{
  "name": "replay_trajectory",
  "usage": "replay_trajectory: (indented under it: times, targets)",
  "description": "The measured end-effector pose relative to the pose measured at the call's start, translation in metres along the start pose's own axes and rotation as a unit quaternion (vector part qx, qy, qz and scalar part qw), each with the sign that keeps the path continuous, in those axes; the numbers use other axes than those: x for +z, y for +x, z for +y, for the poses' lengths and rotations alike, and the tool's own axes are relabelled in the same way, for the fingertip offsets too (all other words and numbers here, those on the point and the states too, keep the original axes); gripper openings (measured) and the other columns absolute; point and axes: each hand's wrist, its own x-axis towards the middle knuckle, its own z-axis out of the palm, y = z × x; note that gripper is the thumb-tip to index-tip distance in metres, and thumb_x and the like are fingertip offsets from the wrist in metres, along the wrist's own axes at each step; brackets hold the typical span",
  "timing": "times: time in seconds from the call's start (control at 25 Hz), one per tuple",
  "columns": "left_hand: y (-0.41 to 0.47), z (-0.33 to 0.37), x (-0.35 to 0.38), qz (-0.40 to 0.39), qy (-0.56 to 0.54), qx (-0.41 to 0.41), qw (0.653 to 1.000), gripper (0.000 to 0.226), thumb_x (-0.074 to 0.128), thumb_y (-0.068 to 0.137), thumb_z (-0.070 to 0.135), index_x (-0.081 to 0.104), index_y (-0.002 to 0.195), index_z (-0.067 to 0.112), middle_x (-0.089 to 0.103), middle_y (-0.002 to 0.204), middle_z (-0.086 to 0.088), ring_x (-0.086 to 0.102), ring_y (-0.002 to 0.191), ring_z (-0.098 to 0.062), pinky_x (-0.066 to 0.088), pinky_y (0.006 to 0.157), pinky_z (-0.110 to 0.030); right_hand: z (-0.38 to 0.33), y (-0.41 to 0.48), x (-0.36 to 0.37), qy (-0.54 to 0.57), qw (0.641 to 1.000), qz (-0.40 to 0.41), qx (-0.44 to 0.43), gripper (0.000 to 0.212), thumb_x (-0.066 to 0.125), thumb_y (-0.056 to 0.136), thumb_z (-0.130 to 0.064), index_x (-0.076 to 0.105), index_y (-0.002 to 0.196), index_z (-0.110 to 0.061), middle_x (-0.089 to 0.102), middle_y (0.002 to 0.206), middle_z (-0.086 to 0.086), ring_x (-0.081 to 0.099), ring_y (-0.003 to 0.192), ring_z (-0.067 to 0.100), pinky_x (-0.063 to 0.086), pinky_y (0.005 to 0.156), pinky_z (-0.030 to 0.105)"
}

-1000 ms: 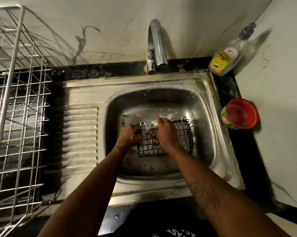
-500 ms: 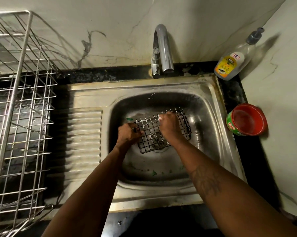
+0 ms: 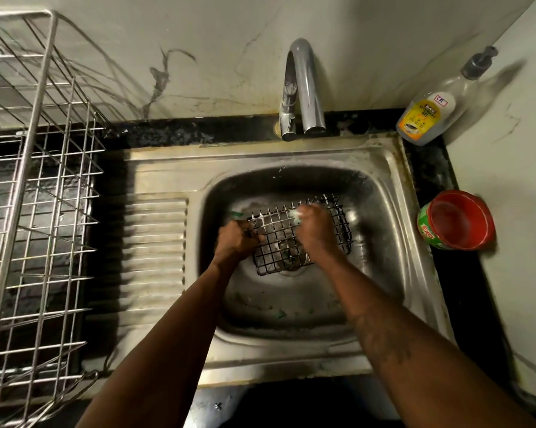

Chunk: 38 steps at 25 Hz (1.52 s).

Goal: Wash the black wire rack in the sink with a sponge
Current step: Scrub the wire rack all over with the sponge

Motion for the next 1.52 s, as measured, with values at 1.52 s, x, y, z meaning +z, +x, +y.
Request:
replay_trajectory:
  times: [1.52]
  targets:
    - [0.002,0.009,-0.013,-0.075,-0.010,0.021,0.997,0.020,0.072,0.092,0.026,0.076,0.105,0.011,0.075,0.100,-0.009,0.073,0.091,-0.023,0.064,0.069,-0.038,0.015,-0.025,-0.019,-0.033,0.997,0.068,0.012,0.026,0.061,0.087,0.004,0.074,0.107,-0.006,0.069,0.100,0.015,0.065,0.091,0.030,0.050,0.075,0.028]
